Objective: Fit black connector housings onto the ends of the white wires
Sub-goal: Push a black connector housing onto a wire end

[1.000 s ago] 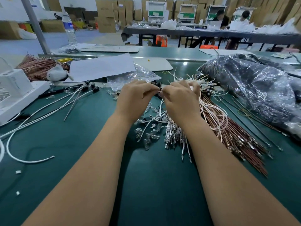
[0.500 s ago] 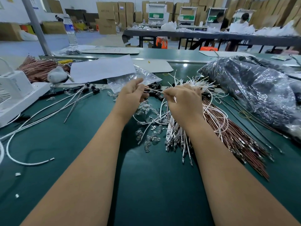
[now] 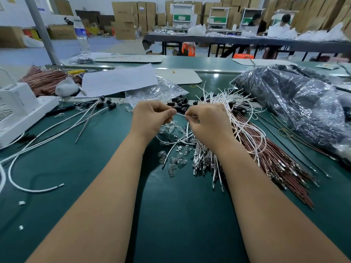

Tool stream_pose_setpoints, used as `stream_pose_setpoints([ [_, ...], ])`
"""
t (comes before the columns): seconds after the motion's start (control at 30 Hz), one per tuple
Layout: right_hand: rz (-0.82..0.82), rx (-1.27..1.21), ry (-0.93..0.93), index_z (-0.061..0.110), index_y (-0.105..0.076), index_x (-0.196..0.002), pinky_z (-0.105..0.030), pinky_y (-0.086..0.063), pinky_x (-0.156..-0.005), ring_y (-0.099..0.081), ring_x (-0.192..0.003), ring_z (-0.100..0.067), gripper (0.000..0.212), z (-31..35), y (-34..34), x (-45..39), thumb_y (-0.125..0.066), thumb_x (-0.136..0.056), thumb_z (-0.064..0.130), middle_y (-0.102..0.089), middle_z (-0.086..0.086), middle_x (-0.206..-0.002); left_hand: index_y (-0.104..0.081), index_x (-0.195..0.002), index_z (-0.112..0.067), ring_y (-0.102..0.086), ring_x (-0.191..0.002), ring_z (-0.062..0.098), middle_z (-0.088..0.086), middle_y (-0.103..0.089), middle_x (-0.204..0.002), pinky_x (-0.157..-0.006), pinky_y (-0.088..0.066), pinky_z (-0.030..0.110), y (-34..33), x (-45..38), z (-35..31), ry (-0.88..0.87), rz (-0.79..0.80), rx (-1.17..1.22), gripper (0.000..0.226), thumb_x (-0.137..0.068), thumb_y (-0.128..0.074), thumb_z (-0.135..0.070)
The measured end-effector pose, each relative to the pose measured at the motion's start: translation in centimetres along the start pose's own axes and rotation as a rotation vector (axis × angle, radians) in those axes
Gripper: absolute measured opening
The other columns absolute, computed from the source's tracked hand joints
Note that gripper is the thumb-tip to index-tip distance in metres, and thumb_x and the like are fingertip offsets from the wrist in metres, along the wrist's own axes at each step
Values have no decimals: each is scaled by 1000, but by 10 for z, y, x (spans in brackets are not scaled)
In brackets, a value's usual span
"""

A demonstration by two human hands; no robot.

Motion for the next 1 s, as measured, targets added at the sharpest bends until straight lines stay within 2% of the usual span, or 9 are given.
stream_pose_setpoints([
  [0.13,-13,-3,-45,17,-70,-92,-30,-33,-87,-59,-79,-16,16,-2,1,1,-54,-95,19,-69,4,-88,-72,-79,-7,-62,-60,14,11,-70,-70,-68,-57,40,-4,0,-2,-40,-3,-88,11,-83,-74,-16],
  [0.2,-22,-19,-79,14,-69,-91,-32,-42,-83,-61,-76,-19,16,-6,2,2,-53,-95,16,-68,1,-85,-72,-93,-8,-61,-66,8,4,-71,-79,-68,-53,35,-3,0,-7,-89,-48,-167,14,-90,-68,-21],
  [0.3,-51,-45,-129,12,-67,-91,-28,-40,-66,-57,-68,-16,14,-13,5,3,-54,-95,16,-63,4,-77,-50,-137,-16,-59,-108,31,2,-64,-122,-97,-46,47,2,-6,-2,-83,-75,-300,39,-99,-50,-15],
  [0.4,-49,-78,-135,12,-68,-93,-27,-39,-62,-57,-67,-16,13,-14,4,2,-55,-95,16,-62,4,-76,-23,-149,-39,-36,-137,34,-4,-45,-147,-114,-27,54,-6,-11,26,75,86,-511,58,-99,-41,-15],
  [0.47,-29,-79,-121,11,-68,-94,-31,-48,-62,-60,-70,-19,14,-11,2,2,-56,-95,16,-66,-1,-80,-28,-146,-45,-20,-145,25,1,-38,-152,-118,-17,45,-14,-9,37,125,180,-674,53,-100,-38,-22],
  [0.57,-27,-86,-129,11,-68,-93,-34,-52,-64,-61,-70,-21,14,-13,1,3,-55,-95,16,-67,-3,-80,-50,-135,-36,-26,-136,24,-1,-51,-140,-108,-25,40,-19,-10,29,40,174,-731,39,-99,-44,-24],
  [0.77,-5,-138,-161,12,-69,-96,-33,-52,-64,-61,-70,-19,14,-18,-3,3,-56,-95,17,-67,-1,-80,-63,-122,-36,-28,-126,27,1,-52,-122,-104,-23,40,-13,-9,28,108,131,-726,35,-97,-44,-20],
  [0.9,-25,-189,-157,19,-70,-106,-22,-38,-55,-53,-62,-8,19,-18,-2,4,-57,-94,13,-67,4,-81,-70,-85,-37,-51,-120,27,-2,-66,-113,-106,-39,44,-4,-6,26,153,79,-486,12,-85,-68,-25],
  [1.0,-14,-208,-163,21,-70,-103,-20,-32,-52,-47,-57,-2,19,-20,-4,4,-56,-93,12,-64,6,-78,-73,-86,-28,-66,-99,19,-5,-72,-94,-98,-48,42,-3,-3,27,194,122,-336,12,-77,-78,-23],
])
Point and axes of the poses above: each hand's wrist, its own x-axis away from the middle knuckle, its own y-axis out of the back of the hand, z = x × y, the point moved 9 cm from there along -x, towards the middle knuckle
